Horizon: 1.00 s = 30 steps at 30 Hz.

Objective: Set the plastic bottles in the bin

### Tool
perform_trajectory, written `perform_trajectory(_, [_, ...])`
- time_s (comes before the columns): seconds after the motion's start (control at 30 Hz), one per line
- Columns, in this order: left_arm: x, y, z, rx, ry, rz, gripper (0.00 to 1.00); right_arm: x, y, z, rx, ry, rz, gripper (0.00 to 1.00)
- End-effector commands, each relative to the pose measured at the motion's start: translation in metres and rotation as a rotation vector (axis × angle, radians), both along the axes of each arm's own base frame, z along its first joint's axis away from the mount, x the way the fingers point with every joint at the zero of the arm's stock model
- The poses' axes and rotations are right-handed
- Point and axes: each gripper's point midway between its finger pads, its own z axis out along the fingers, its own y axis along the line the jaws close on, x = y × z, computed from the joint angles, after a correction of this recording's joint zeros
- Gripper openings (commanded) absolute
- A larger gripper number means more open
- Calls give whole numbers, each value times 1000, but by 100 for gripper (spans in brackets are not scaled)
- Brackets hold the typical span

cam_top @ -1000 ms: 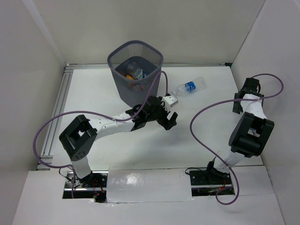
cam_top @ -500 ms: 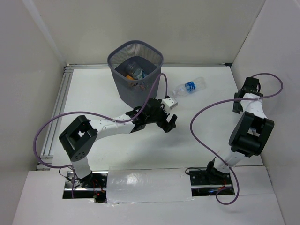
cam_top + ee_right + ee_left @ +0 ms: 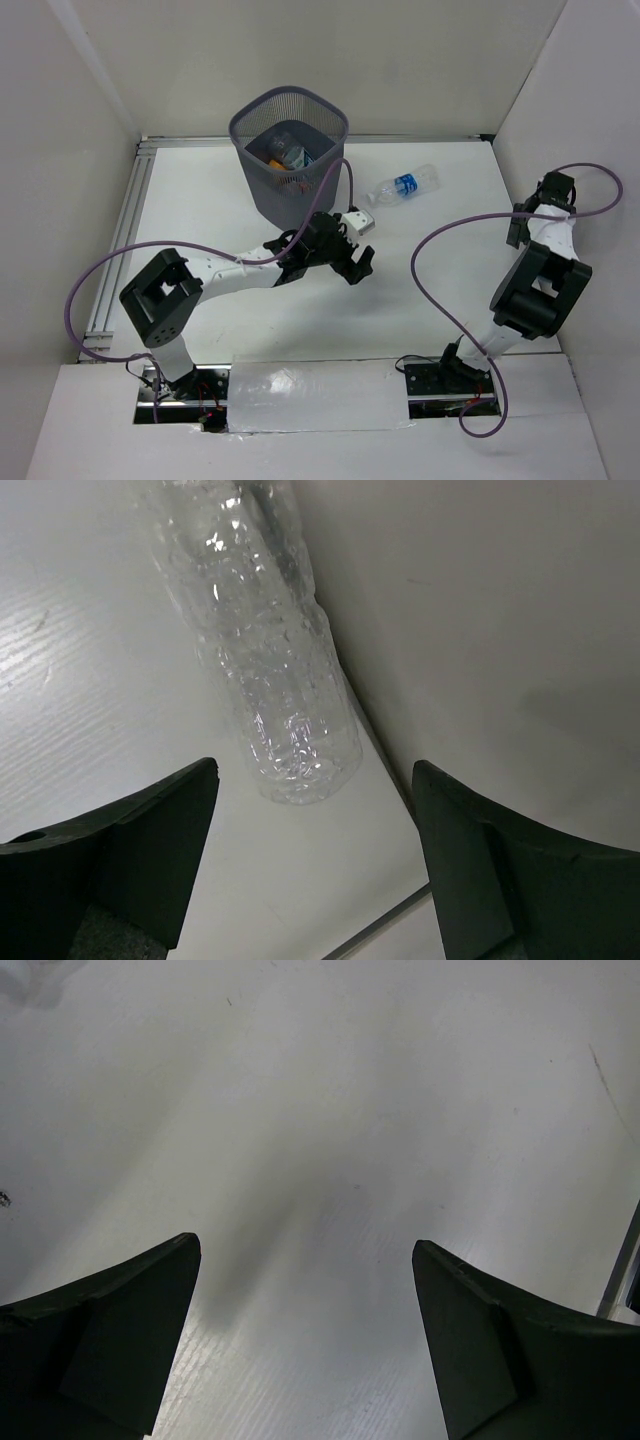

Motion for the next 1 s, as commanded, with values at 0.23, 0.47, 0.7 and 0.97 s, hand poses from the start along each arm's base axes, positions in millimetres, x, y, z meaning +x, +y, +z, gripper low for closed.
perform_trajectory(0.23, [4,-10,34,-86,-62,-6,100,-14,-1,0,0,-8,-27,82])
perform_trajectory(0.47, [-1,-11,28,-83,-49,-12,100,-30,1,-8,10,-17,-85,80])
perform_trajectory(0.7, [-8,-10,24,-76,-43,-21,100,-39,10,-20,25,-45,-127,80])
perform_trajectory(0.97, [-7,-11,26,-84,-48,-21,100,-30,20,-13,58,-89,-52,80])
